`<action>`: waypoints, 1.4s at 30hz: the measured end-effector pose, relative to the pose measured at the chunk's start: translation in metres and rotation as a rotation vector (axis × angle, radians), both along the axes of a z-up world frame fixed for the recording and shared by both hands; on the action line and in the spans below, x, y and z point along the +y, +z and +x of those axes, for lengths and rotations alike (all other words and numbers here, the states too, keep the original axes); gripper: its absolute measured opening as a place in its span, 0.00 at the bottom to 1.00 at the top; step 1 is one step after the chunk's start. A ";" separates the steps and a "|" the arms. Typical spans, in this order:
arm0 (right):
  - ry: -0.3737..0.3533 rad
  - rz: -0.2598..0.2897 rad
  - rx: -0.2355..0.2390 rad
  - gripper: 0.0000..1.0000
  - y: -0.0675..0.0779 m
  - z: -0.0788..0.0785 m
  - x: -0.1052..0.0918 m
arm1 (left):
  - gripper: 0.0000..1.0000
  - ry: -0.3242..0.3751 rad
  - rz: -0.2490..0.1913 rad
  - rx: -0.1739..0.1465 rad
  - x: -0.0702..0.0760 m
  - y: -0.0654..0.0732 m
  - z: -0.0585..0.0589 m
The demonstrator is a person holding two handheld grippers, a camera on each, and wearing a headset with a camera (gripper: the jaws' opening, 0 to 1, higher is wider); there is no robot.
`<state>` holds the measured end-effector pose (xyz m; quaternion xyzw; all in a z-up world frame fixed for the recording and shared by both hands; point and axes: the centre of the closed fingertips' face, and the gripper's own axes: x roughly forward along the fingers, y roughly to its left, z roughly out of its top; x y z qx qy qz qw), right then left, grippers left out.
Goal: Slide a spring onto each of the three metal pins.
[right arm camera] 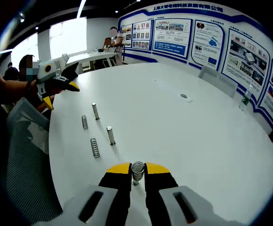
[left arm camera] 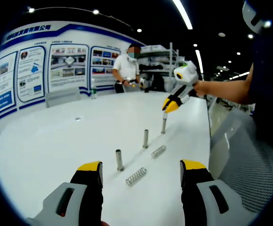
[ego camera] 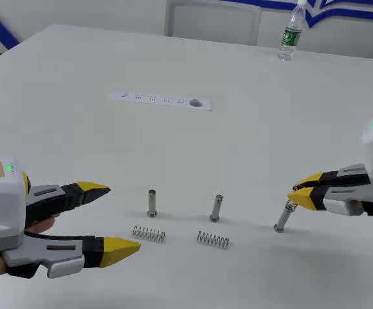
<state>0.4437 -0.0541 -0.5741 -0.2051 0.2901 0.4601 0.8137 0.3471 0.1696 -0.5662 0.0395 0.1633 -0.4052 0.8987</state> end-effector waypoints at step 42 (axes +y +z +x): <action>-0.015 -0.013 0.052 0.12 -0.052 -0.004 0.002 | 0.69 0.002 0.006 0.001 0.001 -0.001 -0.002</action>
